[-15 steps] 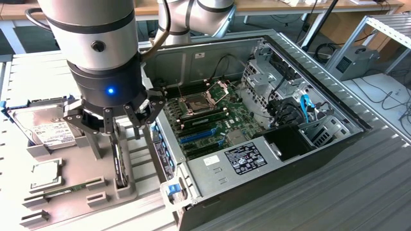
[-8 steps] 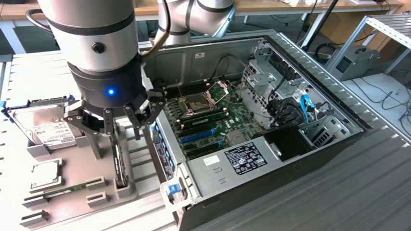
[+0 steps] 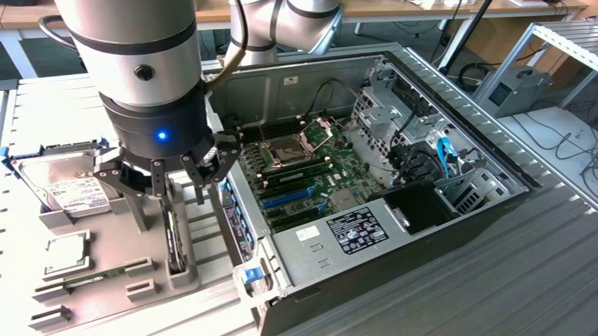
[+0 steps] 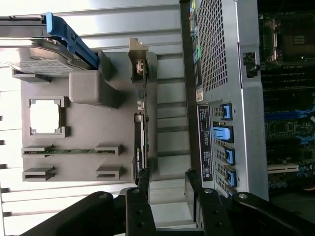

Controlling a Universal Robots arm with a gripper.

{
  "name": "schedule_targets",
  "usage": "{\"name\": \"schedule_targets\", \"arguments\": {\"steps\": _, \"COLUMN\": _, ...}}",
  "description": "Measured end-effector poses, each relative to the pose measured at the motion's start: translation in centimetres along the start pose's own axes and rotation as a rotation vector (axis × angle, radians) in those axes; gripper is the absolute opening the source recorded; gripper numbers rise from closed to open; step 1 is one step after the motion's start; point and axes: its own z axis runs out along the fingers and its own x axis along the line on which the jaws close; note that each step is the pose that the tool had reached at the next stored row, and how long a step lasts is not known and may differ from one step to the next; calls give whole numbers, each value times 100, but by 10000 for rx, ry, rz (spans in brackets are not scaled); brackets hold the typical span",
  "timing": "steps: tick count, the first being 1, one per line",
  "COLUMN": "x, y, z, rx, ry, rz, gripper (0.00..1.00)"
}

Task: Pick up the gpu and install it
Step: 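Pick up the gpu and move the gpu toward the slot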

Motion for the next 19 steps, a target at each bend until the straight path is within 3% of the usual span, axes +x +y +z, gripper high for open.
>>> {"name": "schedule_targets", "arguments": {"steps": 19, "x": 1, "y": -2, "z": 58, "rx": -1, "ry": -1, "rz": 0, "gripper": 42}}
